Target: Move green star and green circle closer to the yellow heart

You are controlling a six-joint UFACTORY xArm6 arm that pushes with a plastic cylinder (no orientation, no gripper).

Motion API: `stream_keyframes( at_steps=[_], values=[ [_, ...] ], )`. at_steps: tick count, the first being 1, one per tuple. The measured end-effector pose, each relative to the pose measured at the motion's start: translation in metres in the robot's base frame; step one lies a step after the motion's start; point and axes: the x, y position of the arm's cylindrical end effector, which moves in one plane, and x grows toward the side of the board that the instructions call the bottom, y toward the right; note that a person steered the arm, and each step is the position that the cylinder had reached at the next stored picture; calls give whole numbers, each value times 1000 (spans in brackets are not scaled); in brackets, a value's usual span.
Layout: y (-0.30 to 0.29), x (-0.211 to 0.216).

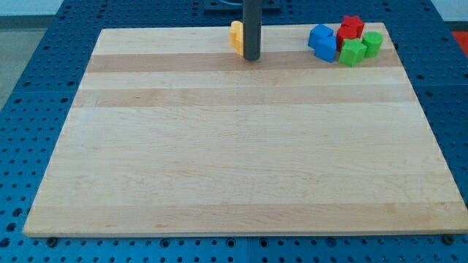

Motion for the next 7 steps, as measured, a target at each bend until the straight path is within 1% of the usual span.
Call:
stream_keyframes(
  at_steps=[1, 2, 3, 4, 5, 7],
  values=[
    [0, 0],
    [7, 28],
    [39, 71],
    [119, 86],
    [187, 79],
    [272, 25]
  ],
)
